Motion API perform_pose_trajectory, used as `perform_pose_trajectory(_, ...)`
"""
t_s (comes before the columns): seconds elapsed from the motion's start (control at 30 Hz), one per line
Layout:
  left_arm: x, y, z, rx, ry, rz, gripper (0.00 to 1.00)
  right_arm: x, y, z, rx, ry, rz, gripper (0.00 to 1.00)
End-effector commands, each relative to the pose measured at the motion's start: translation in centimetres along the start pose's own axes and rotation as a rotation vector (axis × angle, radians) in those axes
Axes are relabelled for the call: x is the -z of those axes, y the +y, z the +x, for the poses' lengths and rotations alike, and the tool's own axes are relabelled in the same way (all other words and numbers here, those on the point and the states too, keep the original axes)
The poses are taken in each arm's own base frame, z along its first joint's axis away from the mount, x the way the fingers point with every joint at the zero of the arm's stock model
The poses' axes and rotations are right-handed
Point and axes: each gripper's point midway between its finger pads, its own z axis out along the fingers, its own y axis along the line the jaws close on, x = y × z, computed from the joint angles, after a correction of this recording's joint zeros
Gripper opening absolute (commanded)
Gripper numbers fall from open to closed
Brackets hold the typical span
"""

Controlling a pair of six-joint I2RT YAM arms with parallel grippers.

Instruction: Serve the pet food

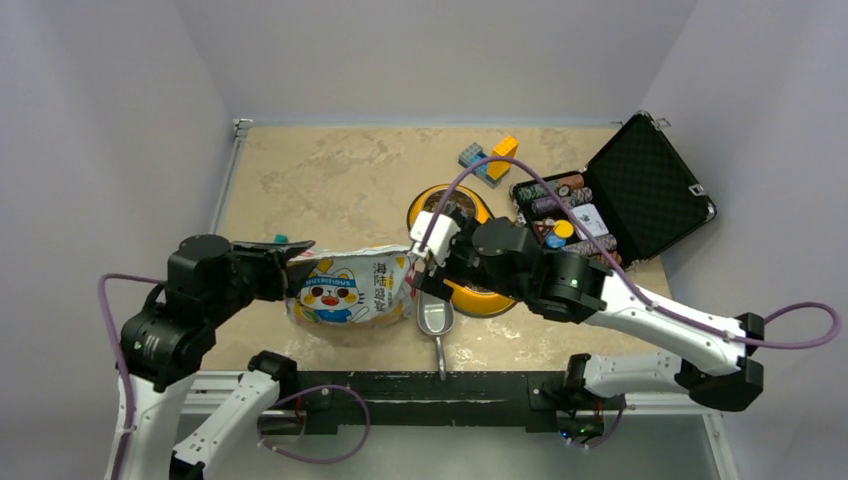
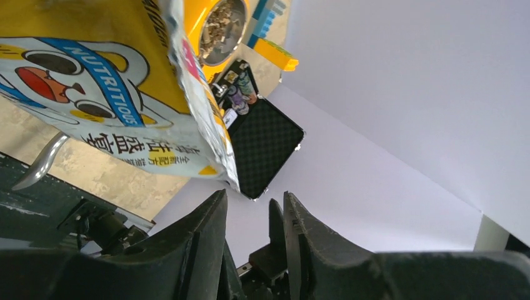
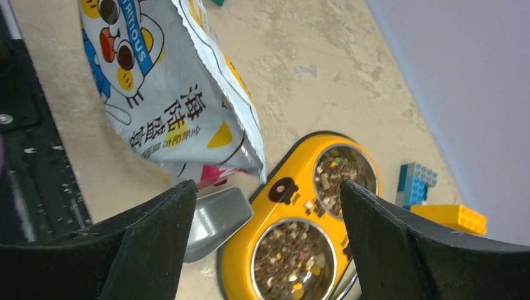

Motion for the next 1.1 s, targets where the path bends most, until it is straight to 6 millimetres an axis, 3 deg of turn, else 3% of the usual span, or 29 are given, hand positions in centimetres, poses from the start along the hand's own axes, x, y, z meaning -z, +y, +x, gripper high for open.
perform_pose_trajectory(0.0, 5.0, -1.9, -0.3, -0.087, -0.045, 0.117, 0.43, 5.4, -1.2, -1.8, -0.293, -0.046, 0.032, 0.88)
perform_pose_trajectory(0.27, 12.8, -8.8, -1.2, -0.365, -0.234, 0.349, 0.4, 14.5, -7.1, -0.3, -0.708, -0.119, 0.348, 0.93)
perform_pose_trajectory(0.43, 16.2, -12.2, -0.7, -0.534, -0.302, 0.536, 0.4, 19.2, -10.1, -0.2, -0.815, -0.129, 0.479, 0.95)
perform_pose_trajectory(0.53, 18.9, -13.7, -0.4, -0.587, -0.341, 0.678, 0.49, 21.5, -11.3, -0.7, -0.84, -0.153, 0.509, 0.97)
perform_pose_trajectory(0.8, 25.1, -15.4, -1.0, -0.748, -0.498, 0.81, 0.51, 27.4, -14.0, -3.9, -0.93, -0.474, 0.492, 0.98)
perform_pose_trajectory(0.97, 26.4, -15.3, -1.8, -0.762, -0.563, 0.829, 0.52, 30.2, -14.8, -5.4, -0.968, -0.67, 0.452, 0.99)
perform_pose_trajectory(1.07, 26.3, -15.2, -2.0, -0.759, -0.568, 0.821, 0.53, 30.5, -15.3, -4.6, -1.007, -0.665, 0.498, 0.99)
